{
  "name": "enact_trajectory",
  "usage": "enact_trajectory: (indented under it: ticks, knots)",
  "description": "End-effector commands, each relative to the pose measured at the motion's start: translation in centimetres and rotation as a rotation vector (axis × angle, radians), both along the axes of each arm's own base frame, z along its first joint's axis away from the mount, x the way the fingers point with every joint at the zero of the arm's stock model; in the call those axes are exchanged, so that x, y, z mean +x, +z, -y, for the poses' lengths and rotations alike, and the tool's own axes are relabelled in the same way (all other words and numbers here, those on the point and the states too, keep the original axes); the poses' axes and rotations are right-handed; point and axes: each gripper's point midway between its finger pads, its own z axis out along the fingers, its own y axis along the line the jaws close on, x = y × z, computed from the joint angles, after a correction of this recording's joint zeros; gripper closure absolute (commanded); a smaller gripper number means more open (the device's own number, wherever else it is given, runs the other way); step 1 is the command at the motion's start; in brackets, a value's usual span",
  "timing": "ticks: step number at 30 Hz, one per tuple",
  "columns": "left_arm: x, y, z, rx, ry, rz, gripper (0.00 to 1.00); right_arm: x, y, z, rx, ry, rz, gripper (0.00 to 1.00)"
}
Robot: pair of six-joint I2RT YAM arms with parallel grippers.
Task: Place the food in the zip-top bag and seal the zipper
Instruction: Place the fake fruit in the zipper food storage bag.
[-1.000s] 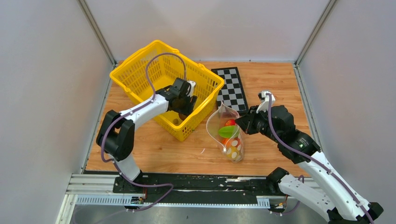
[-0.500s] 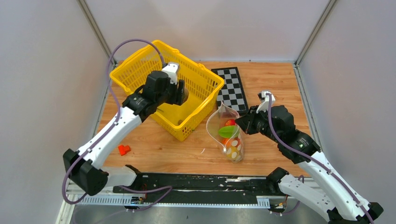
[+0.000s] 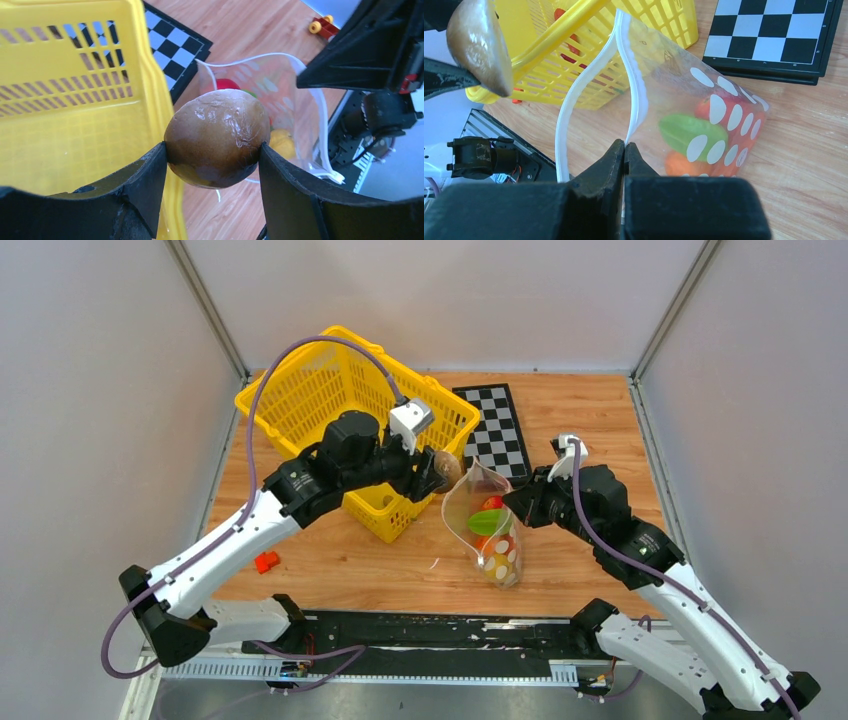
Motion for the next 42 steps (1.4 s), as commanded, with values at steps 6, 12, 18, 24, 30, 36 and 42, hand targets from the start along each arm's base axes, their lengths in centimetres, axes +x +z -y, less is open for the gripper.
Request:
enact_trajectory:
  ticks: [6,12,18,24,30,36,42]
  knots:
    - [-2.6,1.6,3.8,-0.068,-0.189,0.050,0.59,0.2,1.5,-0.6,0.053,0.004,0.037,1.00]
    - [-3.5,0.2,5.9,-0.057,-0.258,0.014,0.58,0.3,1.6,-0.6,0.052,0.005,0.038,1.00]
    - [-4.1,-1.3,7.4,-0.031,-0.298,-0.013,0.54,0.3,1.7,-0.6,0.055,0.005,0.042,1.00]
    - [-4.4,-2.3,8.7,-0.029,-0.332,-0.022,0.50,0.3,1.6,-0.6,0.053,0.005,0.042,1.00]
    - [-3.0,-3.8,8.2,0.027,-0.250,-0.029,0.36,0.2,1.7,-0.5,0.052,0.007,0.048,1.00]
    - [-2.5,-3.7,8.1,0.039,-0.224,-0.025,0.24,0.2,1.8,-0.4,0.055,0.004,0.052,1.00]
    - [-2.7,-4.0,8.0,0.051,-0.231,-0.033,0.20,0.1,1.9,-0.4,0.055,0.005,0.053,1.00]
